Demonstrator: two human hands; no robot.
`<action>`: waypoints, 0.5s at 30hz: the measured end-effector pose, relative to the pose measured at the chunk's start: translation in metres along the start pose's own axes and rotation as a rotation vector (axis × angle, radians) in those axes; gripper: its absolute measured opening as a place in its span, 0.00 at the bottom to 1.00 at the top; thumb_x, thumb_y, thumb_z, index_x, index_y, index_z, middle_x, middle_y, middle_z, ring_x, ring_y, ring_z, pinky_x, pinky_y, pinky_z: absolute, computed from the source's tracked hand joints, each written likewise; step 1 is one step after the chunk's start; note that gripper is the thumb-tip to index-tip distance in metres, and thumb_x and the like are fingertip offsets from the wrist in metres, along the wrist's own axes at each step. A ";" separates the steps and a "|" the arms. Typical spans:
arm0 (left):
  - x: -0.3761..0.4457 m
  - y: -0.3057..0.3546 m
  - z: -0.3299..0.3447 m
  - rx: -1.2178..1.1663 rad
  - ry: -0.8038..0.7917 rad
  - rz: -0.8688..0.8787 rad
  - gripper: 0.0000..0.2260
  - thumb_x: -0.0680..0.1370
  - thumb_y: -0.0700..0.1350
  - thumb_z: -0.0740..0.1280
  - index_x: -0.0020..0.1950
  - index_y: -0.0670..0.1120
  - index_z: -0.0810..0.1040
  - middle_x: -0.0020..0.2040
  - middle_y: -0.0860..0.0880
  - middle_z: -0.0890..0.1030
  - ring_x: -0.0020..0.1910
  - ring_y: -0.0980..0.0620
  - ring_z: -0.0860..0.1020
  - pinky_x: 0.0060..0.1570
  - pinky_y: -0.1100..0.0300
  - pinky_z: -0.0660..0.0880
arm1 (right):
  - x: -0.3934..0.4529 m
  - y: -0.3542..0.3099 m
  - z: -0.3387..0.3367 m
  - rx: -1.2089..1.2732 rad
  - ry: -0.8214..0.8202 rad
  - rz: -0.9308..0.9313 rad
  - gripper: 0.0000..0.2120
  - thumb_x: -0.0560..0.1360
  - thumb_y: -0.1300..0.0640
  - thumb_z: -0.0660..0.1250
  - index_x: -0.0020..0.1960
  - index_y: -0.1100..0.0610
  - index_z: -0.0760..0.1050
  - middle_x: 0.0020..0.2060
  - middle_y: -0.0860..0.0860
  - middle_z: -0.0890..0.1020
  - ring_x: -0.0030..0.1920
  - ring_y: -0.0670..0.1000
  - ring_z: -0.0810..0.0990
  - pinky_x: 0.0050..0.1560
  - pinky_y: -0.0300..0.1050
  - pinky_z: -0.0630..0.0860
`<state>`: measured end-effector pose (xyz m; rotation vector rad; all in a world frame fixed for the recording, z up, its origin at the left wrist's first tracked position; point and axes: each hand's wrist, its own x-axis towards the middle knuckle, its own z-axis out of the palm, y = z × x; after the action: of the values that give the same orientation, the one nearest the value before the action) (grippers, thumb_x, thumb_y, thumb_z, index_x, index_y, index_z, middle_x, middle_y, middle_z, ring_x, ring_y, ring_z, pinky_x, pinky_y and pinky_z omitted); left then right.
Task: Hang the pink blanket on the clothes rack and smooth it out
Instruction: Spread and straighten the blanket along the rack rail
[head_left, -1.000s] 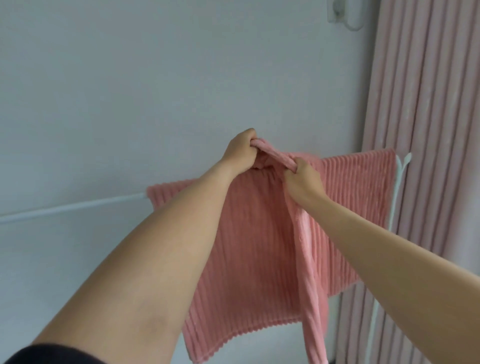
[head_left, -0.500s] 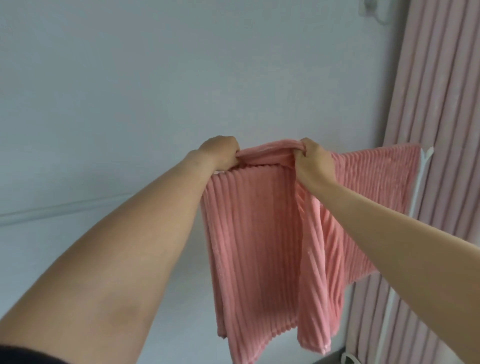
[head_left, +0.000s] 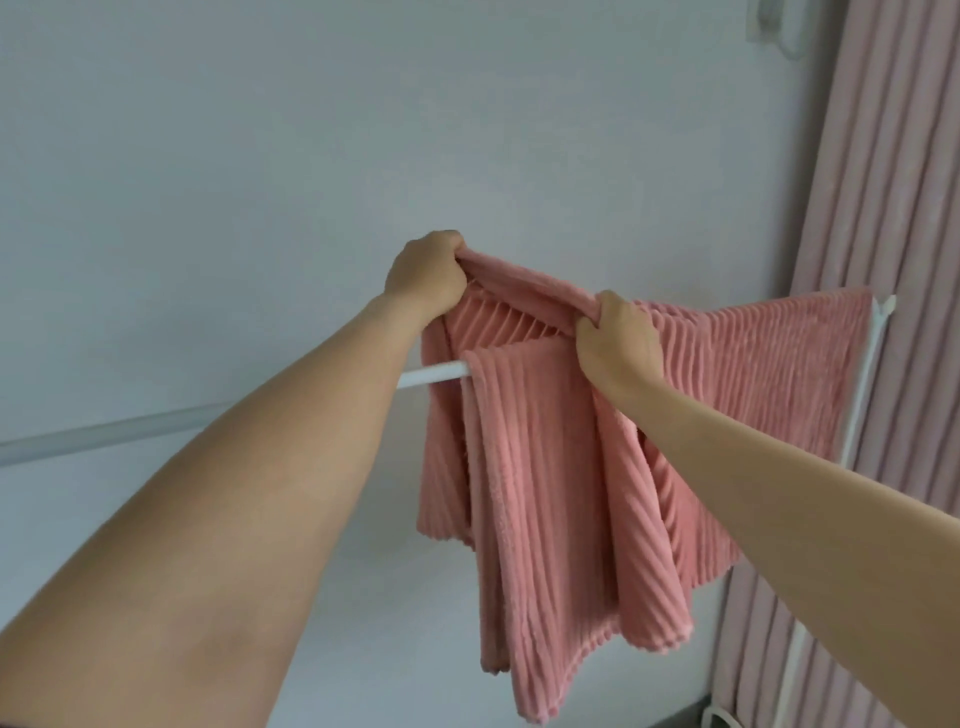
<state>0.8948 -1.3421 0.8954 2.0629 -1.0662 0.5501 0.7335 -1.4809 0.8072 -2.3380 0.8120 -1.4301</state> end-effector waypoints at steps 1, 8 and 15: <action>-0.004 -0.007 -0.007 0.106 -0.025 0.057 0.09 0.72 0.36 0.59 0.47 0.43 0.77 0.46 0.46 0.80 0.45 0.44 0.78 0.43 0.52 0.76 | -0.002 -0.011 0.003 0.040 0.015 0.029 0.12 0.77 0.54 0.58 0.52 0.60 0.74 0.49 0.59 0.82 0.52 0.63 0.78 0.45 0.49 0.67; -0.040 -0.048 -0.033 0.323 -0.360 -0.020 0.08 0.72 0.35 0.63 0.36 0.46 0.72 0.35 0.47 0.76 0.36 0.47 0.75 0.30 0.58 0.66 | -0.025 -0.055 0.022 0.161 0.063 0.250 0.10 0.73 0.53 0.59 0.44 0.58 0.76 0.44 0.57 0.82 0.48 0.60 0.79 0.43 0.47 0.70; -0.056 -0.070 -0.031 0.280 -0.279 0.041 0.06 0.75 0.43 0.62 0.42 0.45 0.78 0.39 0.48 0.80 0.39 0.46 0.79 0.35 0.56 0.72 | -0.061 -0.095 0.035 0.140 0.129 0.061 0.10 0.75 0.54 0.61 0.42 0.59 0.78 0.45 0.56 0.80 0.45 0.56 0.78 0.43 0.46 0.73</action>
<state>0.9199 -1.2627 0.8498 2.4204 -1.2517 0.4605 0.7731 -1.3700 0.7944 -2.1179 0.7822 -1.5714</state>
